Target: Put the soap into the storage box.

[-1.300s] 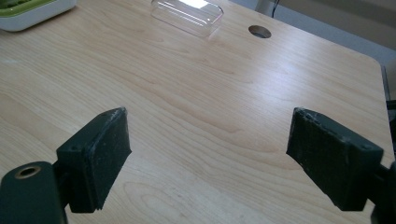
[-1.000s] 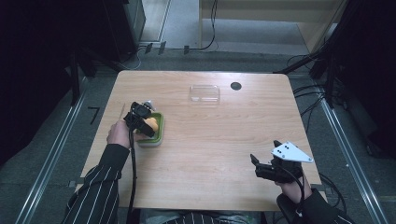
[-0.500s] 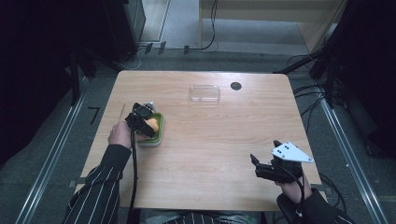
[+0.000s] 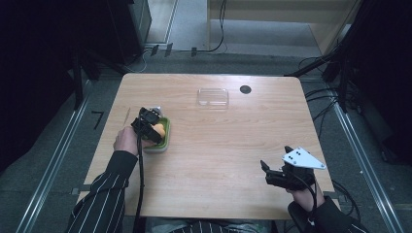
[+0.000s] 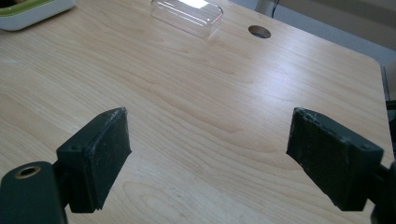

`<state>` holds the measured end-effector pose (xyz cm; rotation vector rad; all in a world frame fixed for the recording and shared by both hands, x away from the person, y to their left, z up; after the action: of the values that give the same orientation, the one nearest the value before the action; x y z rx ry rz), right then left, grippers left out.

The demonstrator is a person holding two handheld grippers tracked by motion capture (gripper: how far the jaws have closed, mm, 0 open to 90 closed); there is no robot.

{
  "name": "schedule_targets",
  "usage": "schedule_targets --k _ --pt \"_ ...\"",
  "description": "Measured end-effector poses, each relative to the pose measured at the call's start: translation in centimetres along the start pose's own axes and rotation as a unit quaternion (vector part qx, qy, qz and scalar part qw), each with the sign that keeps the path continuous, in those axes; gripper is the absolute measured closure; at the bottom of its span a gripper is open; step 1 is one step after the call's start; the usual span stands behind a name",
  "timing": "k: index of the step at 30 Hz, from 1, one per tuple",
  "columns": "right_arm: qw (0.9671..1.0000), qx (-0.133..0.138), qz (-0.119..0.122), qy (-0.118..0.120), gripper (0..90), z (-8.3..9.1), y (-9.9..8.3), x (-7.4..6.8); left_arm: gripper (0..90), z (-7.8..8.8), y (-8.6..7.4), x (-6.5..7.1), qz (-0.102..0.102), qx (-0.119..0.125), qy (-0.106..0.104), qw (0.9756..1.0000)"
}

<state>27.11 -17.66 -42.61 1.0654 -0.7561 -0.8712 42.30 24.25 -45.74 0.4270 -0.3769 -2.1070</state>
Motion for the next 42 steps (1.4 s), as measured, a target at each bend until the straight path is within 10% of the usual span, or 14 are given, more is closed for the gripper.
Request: schedule_targets --k 42 --pt "0.9999 0.002 -0.006 -0.011 13.7 0.7 -0.2 0.3 16.0 2.4 0.3 0.3 0.023 0.036 0.009 0.999"
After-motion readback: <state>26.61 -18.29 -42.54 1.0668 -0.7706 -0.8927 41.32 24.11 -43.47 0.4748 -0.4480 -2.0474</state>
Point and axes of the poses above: each handheld gripper's, and its own axes: z roughly backward along the jaws, y roughly out of its top, x roughly to its right, the point moved 3 cm from there along -z, roughly forward along the jaws, and after that the axes turned 14 degrees about x, right-handed, at the moved point
